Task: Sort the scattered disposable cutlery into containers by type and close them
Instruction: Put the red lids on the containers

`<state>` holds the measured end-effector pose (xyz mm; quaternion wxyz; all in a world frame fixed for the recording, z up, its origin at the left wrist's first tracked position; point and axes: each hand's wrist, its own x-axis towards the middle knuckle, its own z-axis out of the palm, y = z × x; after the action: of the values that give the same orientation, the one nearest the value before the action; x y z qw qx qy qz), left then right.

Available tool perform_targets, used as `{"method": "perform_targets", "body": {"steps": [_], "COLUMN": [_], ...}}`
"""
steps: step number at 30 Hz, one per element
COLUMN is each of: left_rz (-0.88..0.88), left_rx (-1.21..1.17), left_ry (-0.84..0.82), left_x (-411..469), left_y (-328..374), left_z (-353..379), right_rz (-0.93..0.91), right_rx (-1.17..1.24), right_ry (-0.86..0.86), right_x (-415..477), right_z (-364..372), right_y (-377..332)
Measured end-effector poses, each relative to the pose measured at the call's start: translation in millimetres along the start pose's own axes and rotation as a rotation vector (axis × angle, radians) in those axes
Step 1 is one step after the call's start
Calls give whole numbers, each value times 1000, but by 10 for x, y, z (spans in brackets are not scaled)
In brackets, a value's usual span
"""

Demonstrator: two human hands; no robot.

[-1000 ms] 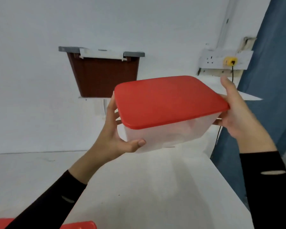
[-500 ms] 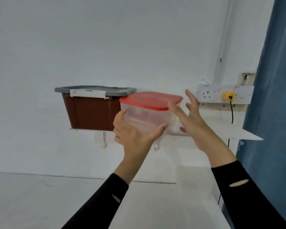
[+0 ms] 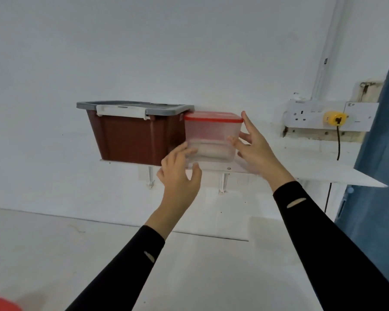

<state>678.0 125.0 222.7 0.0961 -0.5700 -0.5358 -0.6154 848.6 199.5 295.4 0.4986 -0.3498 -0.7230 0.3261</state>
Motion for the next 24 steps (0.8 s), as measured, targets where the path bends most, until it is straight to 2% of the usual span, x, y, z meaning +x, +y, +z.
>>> {"method": "perform_targets", "body": {"steps": [2, 4, 5, 7, 9, 11, 15, 17, 20, 24], "left_rz": [70, 3, -69, -230, -353, -479, -723, -847, -1015, -1343], "left_rx": [-14, -3, 12, 44, 88, 152, 236, 231, 255, 205], "left_ry": [15, 30, 12, -55, -91, -80, 12, 111, 287, 321], "left_x": [-173, -415, -569, -874, -1201, -1501, -1995, -2179, -2474, -2710], "left_y": [-205, -513, -699, -1047, -1353, -1632, -2019, -2168, -2385, -2662], "left_z": [-207, -442, -602, -911, -1270, -1690, -2539, -2909, -3436, -3773], "right_rz": [-196, -484, -575, -597, -388, -94, 212, 359, 514, 587], "right_rx": [-172, -261, -260, -200, -115, -79, -161, -147, -21, -28], "right_ry": [302, 511, 515, 331, -2, -323, -712, -795, -818, -739], "right_x": [-197, -531, -733, -1080, -1413, -1752, -2366, -2530, -2659, -2739], "right_z": [222, 586, 843, 1349, 1856, 2382, 3187, 3411, 3680, 3794], "right_y": [31, 101, 160, 298, 491, 745, 1243, 1360, 1433, 1514]}}
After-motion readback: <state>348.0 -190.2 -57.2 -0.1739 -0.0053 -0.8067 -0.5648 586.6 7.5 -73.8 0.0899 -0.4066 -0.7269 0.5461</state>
